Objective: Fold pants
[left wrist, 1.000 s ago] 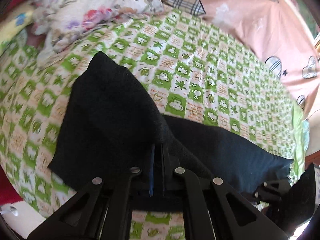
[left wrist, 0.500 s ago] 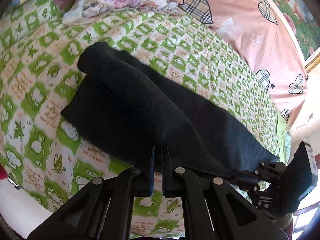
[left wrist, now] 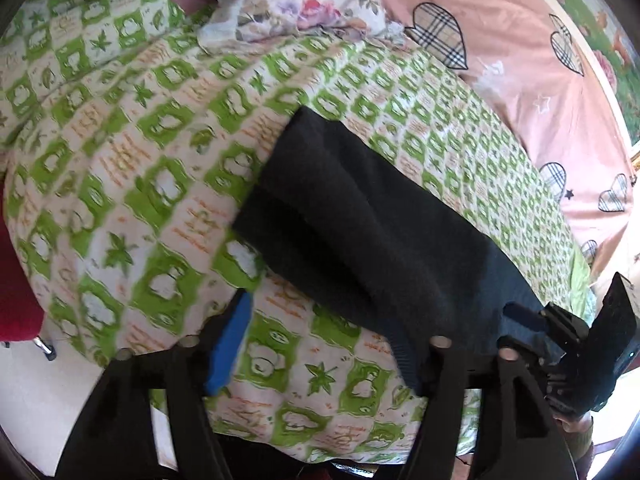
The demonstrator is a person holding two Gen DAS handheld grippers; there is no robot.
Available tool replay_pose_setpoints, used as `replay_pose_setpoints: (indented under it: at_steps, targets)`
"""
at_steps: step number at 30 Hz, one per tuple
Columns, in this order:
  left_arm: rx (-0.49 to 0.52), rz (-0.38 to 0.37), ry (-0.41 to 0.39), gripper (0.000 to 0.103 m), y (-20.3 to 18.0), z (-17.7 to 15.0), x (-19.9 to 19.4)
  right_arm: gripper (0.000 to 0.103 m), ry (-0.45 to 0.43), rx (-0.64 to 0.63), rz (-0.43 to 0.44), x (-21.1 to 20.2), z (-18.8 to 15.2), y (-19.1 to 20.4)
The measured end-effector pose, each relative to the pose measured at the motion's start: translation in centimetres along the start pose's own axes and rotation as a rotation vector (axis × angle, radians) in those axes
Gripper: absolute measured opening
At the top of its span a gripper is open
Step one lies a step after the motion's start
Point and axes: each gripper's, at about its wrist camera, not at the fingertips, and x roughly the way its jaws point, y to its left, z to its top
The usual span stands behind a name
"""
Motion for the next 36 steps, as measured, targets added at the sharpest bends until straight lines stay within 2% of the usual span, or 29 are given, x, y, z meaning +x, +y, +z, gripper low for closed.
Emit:
replay_pose_setpoints:
  at_steps: [8, 13, 18, 20, 25, 29, 31, 33, 34, 35, 36]
  targets:
    - [-0.083, 0.015, 0.056, 0.076, 1.2, 2.5, 1.6, 0.041, -0.037, 0.053, -0.051, 0.1, 3.7, -2.9]
    - [-0.136, 0.036, 0.096, 0.078, 1.9, 3.9, 3.5, 0.041, -0.05, 0.152, -0.041, 0.6, 6.0, -7.4]
    - [-0.18, 0.022, 0.115, 0.08, 3.0, 3.9, 4.5, 0.041, 0.059, 0.234, 0.01, 4.0, 6.7, -11.1]
    - [-0.168, 0.03, 0.11, 0.08, 2.9, 3.6, 4.6, 0.041, 0.101, 0.233, 0.005, 5.3, 6.3, -11.6]
    - [-0.127, 0.064, 0.096, 0.081, 2.4, 3.2, 5.2, 0.041, 0.219, 0.23, 0.058, 8.4, 5.0, -12.2]
    - [-0.111, 0.082, 0.081, 0.08, 1.7, 3.9, 5.9, 0.037, 0.227, 0.223, 0.096, 8.8, 4.6, -12.1]
    - [-0.091, 0.099, 0.056, 0.072, 1.2, 4.2, 6.2, 0.029, 0.226, 0.215, 0.107, 8.7, 4.4, -11.8]
    - [-0.053, 0.091, 0.032, 0.046, 0.5, 4.4, 6.3, 0.021, 0.222, 0.188, 0.105, 8.3, 4.2, -11.3]
    - [-0.038, 0.073, 0.022, 0.04, 0.3, 4.4, 6.1, 0.015, 0.219, 0.179, 0.101, 8.1, 4.1, -11.0]
    - [-0.031, 0.046, 0.008, 0.026, 0.2, 4.4, 5.7, 0.013, 0.209, 0.156, 0.086, 7.5, 4.0, -10.4]
    - [-0.026, 0.013, -0.027, 0.021, 0.1, 4.4, 4.9, 0.011, 0.197, 0.138, 0.074, 7.0, 4.2, -10.1]
